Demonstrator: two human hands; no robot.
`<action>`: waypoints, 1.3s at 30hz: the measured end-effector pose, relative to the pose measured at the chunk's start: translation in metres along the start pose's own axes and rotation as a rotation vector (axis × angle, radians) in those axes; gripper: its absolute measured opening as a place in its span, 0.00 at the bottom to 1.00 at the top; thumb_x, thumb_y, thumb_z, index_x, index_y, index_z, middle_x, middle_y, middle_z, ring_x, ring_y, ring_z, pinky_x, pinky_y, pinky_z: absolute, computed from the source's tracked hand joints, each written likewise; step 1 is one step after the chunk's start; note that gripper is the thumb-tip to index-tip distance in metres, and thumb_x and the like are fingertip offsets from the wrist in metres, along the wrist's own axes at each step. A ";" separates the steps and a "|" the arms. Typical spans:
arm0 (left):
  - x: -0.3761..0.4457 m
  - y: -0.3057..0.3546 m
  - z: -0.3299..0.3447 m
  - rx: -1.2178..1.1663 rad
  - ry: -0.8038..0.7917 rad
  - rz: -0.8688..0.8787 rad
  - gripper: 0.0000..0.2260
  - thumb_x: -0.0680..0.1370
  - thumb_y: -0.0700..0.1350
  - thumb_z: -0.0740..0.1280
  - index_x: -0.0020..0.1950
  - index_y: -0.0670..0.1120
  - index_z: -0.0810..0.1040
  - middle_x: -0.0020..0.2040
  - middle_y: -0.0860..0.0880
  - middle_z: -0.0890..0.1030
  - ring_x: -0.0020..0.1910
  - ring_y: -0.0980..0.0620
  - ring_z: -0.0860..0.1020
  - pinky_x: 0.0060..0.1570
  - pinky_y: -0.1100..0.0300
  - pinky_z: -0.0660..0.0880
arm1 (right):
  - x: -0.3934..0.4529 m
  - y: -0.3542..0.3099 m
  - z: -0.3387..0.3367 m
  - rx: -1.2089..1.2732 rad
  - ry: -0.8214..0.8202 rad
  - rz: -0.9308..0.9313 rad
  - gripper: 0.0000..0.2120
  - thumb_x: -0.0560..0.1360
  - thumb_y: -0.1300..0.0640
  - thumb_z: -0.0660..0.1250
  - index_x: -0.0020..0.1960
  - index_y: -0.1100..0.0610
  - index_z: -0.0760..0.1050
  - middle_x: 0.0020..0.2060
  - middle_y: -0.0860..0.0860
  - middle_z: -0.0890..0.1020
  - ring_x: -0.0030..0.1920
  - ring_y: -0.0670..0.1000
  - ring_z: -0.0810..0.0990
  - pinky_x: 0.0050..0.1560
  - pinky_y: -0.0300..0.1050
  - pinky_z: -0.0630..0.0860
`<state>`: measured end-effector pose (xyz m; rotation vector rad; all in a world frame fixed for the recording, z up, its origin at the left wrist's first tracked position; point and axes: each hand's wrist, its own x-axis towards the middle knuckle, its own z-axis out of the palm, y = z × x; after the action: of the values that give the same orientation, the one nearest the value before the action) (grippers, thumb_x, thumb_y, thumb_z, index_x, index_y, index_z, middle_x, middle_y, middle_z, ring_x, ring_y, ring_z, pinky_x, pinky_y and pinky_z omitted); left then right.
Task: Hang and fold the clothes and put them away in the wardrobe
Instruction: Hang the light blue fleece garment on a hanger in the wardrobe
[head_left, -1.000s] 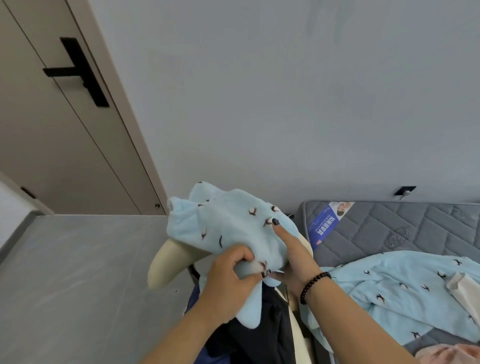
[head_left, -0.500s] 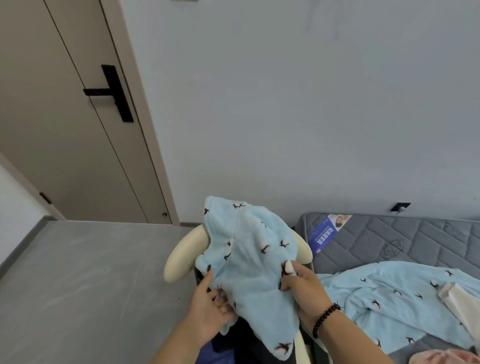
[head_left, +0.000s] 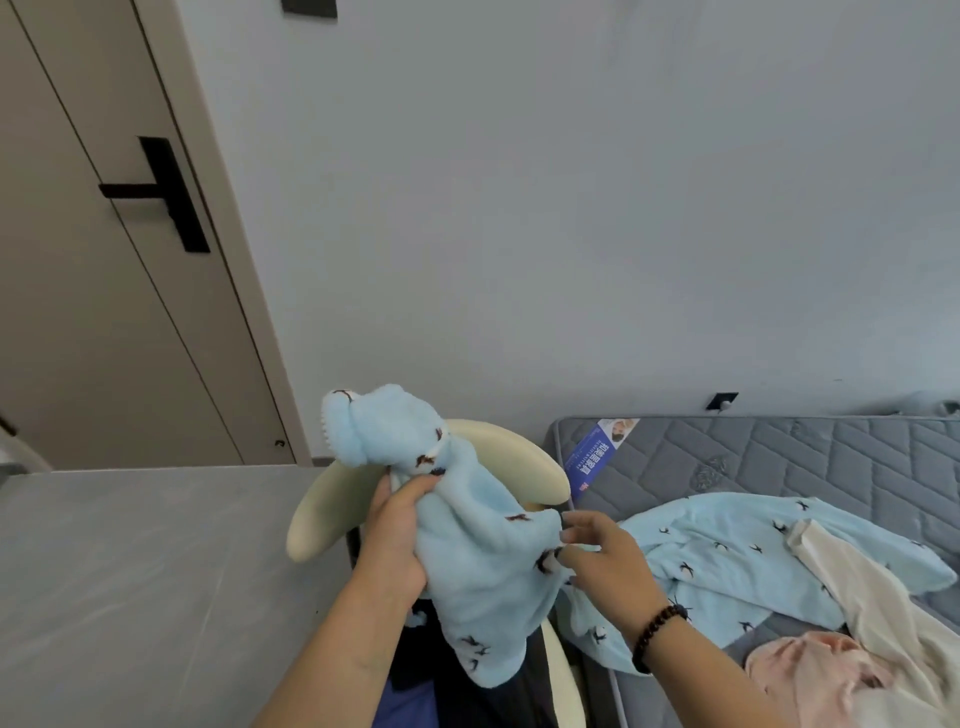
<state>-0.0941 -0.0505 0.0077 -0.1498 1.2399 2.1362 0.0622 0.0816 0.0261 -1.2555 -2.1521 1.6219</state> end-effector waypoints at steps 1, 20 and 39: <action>-0.011 0.005 0.001 0.019 -0.006 0.031 0.18 0.74 0.37 0.68 0.62 0.48 0.78 0.55 0.44 0.83 0.54 0.44 0.82 0.53 0.50 0.77 | -0.003 -0.010 -0.004 0.053 0.012 -0.025 0.15 0.72 0.65 0.66 0.57 0.52 0.75 0.47 0.49 0.80 0.47 0.49 0.79 0.49 0.45 0.78; -0.249 0.013 0.079 0.644 -0.018 0.477 0.08 0.66 0.35 0.65 0.42 0.30 0.75 0.34 0.44 0.74 0.37 0.51 0.72 0.37 0.62 0.71 | -0.116 -0.097 -0.071 0.354 -0.884 -0.476 0.39 0.61 0.38 0.77 0.67 0.51 0.71 0.60 0.53 0.80 0.61 0.53 0.78 0.59 0.48 0.75; -0.303 0.028 0.044 0.709 0.291 0.864 0.18 0.72 0.24 0.60 0.44 0.43 0.82 0.39 0.49 0.85 0.43 0.54 0.82 0.50 0.60 0.75 | -0.158 -0.144 -0.084 0.667 -0.797 -0.297 0.15 0.77 0.55 0.62 0.53 0.64 0.80 0.49 0.63 0.83 0.48 0.59 0.82 0.54 0.55 0.77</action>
<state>0.1352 -0.1700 0.1743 0.4814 2.4887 2.1923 0.1365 0.0227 0.2354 -0.0805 -1.6787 2.6332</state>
